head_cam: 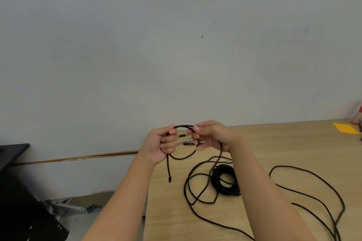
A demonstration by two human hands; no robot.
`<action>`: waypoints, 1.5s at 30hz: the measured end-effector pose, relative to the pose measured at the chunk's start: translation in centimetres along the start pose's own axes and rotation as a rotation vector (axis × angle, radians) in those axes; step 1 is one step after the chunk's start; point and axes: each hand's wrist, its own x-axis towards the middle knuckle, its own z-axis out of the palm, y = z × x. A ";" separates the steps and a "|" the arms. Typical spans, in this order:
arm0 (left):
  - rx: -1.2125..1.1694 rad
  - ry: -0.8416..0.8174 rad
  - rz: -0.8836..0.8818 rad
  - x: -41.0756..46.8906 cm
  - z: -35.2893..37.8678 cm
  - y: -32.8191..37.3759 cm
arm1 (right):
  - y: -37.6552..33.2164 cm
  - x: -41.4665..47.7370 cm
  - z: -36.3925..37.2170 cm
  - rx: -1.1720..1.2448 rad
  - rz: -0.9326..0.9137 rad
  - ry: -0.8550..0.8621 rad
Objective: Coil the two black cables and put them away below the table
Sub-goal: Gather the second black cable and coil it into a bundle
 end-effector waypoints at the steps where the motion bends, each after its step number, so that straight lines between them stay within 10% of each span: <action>1: -0.047 0.063 0.051 0.2 0.2 -0.2 | 0.3 0.3 0.4 -0.003 0.012 0.064; 5: -0.207 0.208 0.104 0.7 0.5 -1.1 | 0.6 1.1 2.5 -0.377 0.062 0.365; 9: -0.239 0.137 0.057 0.3 1.1 -1.2 | 0.7 2.1 4.3 0.056 0.010 0.578; 18: -0.360 0.301 0.317 0.7 2.0 0.9 | 3.1 2.1 5.0 0.328 0.043 0.426; 23: -0.277 0.466 0.501 0.9 1.5 2.1 | 5.5 1.5 5.3 -0.394 0.167 0.610; 26: -0.085 0.582 0.497 1.4 1.8 1.4 | 6.1 1.6 6.9 -1.096 0.304 0.311; 29: 0.612 0.649 0.292 1.8 1.5 -0.6 | 4.3 1.4 8.5 -1.295 0.361 0.040; 32: 1.018 0.446 0.026 1.1 0.6 -2.5 | 0.9 0.9 8.3 -1.206 0.193 0.015; 38: 0.491 0.105 -0.286 0.0 0.8 -2.3 | -2.0 0.2 4.4 -0.775 -0.071 0.239; 45: 0.115 -0.074 -0.184 0.4 0.9 -0.9 | 1.8 1.1 2.7 -0.304 -0.087 0.391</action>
